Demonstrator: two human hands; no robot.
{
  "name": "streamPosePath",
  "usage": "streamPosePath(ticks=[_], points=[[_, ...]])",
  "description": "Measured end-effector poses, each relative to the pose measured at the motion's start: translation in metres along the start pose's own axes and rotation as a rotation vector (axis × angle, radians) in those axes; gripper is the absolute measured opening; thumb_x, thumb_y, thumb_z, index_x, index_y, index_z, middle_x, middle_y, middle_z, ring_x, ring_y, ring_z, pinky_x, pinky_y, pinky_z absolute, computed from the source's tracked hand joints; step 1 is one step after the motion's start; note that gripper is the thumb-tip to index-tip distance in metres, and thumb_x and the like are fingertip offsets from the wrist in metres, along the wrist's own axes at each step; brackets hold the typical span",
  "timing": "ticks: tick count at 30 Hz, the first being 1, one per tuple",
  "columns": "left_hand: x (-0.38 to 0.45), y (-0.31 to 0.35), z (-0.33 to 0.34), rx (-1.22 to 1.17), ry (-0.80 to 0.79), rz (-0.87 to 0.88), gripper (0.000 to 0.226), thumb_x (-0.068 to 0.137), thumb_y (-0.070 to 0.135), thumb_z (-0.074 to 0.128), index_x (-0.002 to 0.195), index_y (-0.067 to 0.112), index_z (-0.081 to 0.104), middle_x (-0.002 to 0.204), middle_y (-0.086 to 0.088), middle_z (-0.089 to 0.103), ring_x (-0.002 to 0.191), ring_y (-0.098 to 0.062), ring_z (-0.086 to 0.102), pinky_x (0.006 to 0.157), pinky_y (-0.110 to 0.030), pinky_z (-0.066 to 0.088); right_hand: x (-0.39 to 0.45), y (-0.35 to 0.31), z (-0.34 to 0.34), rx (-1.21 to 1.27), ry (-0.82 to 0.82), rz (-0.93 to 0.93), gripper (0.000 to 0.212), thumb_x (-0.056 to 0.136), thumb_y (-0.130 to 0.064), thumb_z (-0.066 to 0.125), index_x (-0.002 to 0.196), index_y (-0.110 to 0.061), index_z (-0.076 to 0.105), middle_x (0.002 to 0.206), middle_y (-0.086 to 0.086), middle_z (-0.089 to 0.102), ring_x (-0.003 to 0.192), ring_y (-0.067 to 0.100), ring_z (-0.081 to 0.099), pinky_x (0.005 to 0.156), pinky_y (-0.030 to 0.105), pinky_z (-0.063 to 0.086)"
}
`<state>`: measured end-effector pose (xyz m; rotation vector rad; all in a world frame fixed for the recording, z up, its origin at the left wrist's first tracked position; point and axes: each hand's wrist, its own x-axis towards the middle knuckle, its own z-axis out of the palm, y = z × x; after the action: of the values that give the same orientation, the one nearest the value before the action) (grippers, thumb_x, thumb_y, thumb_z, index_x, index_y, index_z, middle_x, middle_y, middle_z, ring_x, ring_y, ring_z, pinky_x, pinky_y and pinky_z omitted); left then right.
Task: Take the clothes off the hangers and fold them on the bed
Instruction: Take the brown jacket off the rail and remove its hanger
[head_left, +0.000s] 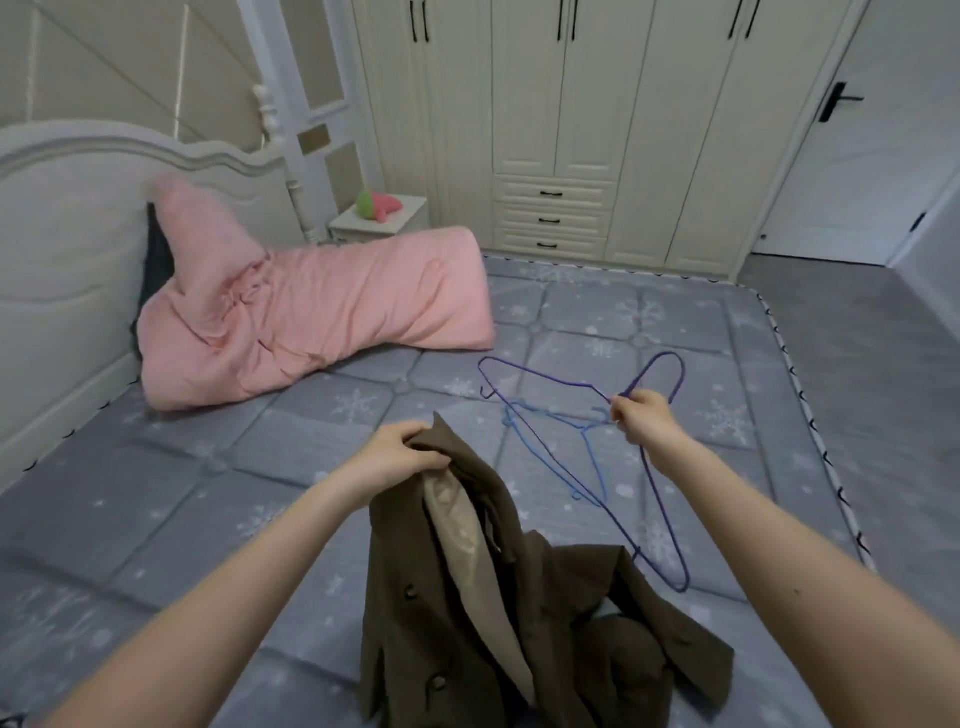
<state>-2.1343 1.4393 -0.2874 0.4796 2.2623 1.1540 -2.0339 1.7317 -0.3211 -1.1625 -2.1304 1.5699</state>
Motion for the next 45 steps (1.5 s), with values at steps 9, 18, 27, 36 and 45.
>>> streamPosePath(ticks=[9,18,27,36,45], points=[[0.101,-0.022,-0.006,0.044,-0.029,0.005,0.055,0.075,0.030,0.078,0.122,0.009,0.059,0.120,-0.002,0.061,0.109,-0.015,0.057,0.094,-0.026,0.044,0.095,-0.020,0.033,0.129,0.042,0.165,0.042,0.096,-0.027,0.052,0.129,0.000,0.049,0.141,0.016,0.045,0.127,0.032,0.045,0.102,0.037,0.036],[0.141,-0.033,0.001,0.032,-0.049,0.072,0.042,0.077,0.029,0.076,0.111,0.010,0.063,0.111,0.005,0.062,0.104,-0.011,0.058,0.081,-0.017,0.039,0.101,0.049,0.064,-0.098,-0.080,0.482,0.056,0.094,-0.029,0.056,0.138,0.002,0.039,0.147,0.016,0.037,0.134,0.032,0.036,0.105,0.040,0.031],[0.146,-0.021,0.008,-0.031,-0.015,0.138,0.037,0.075,0.033,0.077,0.103,0.010,0.067,0.101,0.000,0.069,0.097,-0.014,0.063,0.087,-0.028,0.046,0.067,0.043,0.093,-0.205,-0.444,0.227,0.033,0.091,-0.004,0.054,0.123,-0.014,0.056,0.126,0.002,0.058,0.119,0.018,0.052,0.090,0.020,0.043],[0.097,0.035,-0.018,-0.077,0.052,0.315,0.016,0.081,0.022,0.073,0.090,0.009,0.068,0.085,-0.001,0.067,0.077,-0.005,0.058,0.070,-0.017,0.042,0.010,0.016,0.115,-0.222,-0.577,-0.090,0.041,0.080,-0.013,0.071,0.118,-0.017,0.057,0.107,-0.005,0.058,0.099,0.012,0.056,0.074,0.014,0.046],[0.001,0.105,-0.036,-0.055,0.163,0.462,0.015,0.083,0.023,0.070,0.093,0.012,0.067,0.086,0.002,0.065,0.079,-0.003,0.058,0.073,-0.016,0.044,-0.043,-0.013,0.081,-0.514,-0.077,-0.399,0.033,0.079,-0.026,0.063,0.110,-0.022,0.055,0.105,-0.001,0.052,0.097,0.020,0.054,0.075,0.033,0.045]])
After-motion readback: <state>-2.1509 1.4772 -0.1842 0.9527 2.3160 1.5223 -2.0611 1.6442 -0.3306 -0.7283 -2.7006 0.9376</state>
